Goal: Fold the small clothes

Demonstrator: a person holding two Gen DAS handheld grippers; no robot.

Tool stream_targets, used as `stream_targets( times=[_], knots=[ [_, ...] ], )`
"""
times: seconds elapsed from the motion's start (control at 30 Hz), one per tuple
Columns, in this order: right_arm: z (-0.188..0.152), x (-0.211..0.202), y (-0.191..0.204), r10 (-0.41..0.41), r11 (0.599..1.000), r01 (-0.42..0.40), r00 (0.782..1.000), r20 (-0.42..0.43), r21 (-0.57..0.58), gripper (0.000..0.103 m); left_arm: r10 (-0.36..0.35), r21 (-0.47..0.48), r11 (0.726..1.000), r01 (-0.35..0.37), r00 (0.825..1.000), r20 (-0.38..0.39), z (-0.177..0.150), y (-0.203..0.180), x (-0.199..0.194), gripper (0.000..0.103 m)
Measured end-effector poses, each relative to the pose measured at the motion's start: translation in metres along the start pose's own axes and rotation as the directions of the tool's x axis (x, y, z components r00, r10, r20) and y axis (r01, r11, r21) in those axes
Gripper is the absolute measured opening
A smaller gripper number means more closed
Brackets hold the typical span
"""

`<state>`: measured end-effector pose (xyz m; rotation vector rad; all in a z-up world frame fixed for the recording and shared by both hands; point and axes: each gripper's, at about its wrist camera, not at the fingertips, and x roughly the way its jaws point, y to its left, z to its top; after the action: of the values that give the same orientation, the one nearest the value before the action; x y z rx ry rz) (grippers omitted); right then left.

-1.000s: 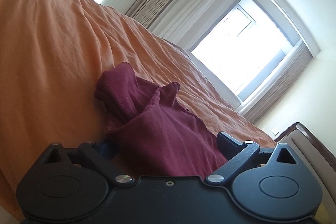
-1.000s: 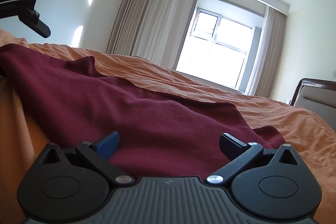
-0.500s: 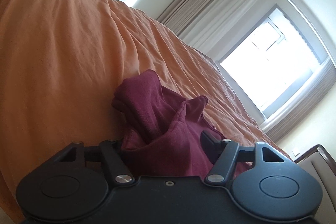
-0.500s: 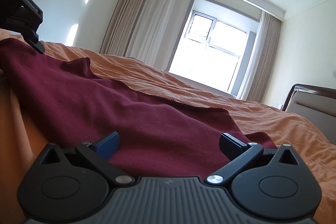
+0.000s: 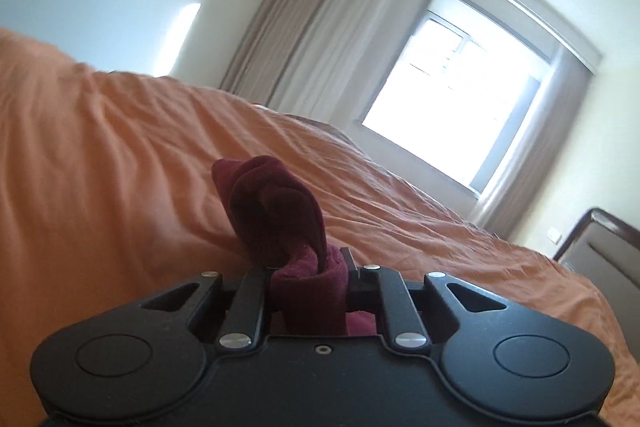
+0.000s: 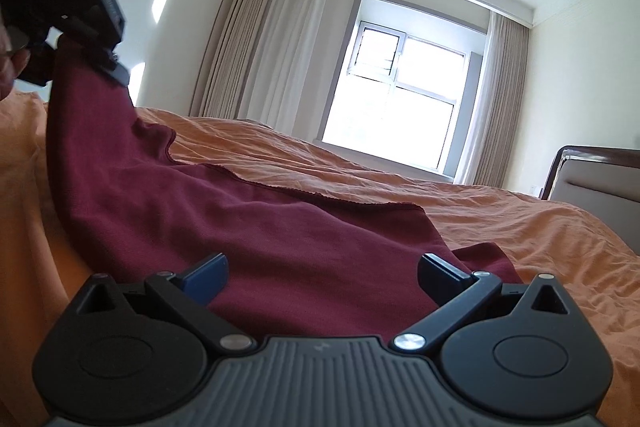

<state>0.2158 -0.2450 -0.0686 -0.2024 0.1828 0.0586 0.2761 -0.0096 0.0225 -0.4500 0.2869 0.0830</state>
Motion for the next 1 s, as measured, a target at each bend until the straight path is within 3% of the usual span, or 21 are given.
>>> stream_targets(
  times=[0.13, 0.27, 0.43, 0.57, 0.7, 0.87, 1.0],
  knots=[
    [-0.002, -0.01, -0.012, -0.023, 1.0, 0.023, 1.0, 0.012, 0.003, 0.103, -0.119, 0.147, 0.982, 0.121, 0.993, -0.026, 0.004, -0.051, 0.007, 0.015],
    [-0.007, -0.023, -0.025, -0.061, 0.998, 0.061, 0.998, 0.01, -0.012, 0.103, -0.252, 0.236, 0.934, 0.269, 0.963, -0.098, -0.004, -0.105, 0.012, 0.014],
    [-0.018, -0.042, -0.04, -0.107, 0.994, 0.106, 0.994, -0.025, -0.035, 0.103, -0.383, 0.274, 0.852, 0.447, 0.887, -0.257, -0.034, -0.155, 0.015, 0.014],
    [-0.029, -0.054, -0.046, -0.124, 0.992, 0.122, 0.99, -0.065, -0.033, 0.103, -0.395, 0.291, 0.799, 0.526, 0.824, -0.406, -0.076, -0.176, 0.024, 0.015],
    [-0.034, -0.062, -0.046, -0.123, 0.992, 0.122, 0.989, -0.08, -0.018, 0.103, -0.369, 0.279, 0.797, 0.535, 0.798, -0.476, -0.099, -0.174, 0.031, 0.018],
    [-0.034, -0.063, -0.042, -0.124, 0.992, 0.121, 0.989, -0.081, -0.038, 0.103, -0.373, 0.206, 0.827, 0.523, 0.785, -0.495, -0.095, -0.157, 0.04, 0.024],
    [-0.034, -0.065, -0.044, -0.131, 0.991, 0.126, 0.988, -0.085, -0.054, 0.103, -0.39, 0.155, 0.835, 0.528, 0.766, -0.511, -0.092, -0.156, 0.038, 0.045]
  ],
)
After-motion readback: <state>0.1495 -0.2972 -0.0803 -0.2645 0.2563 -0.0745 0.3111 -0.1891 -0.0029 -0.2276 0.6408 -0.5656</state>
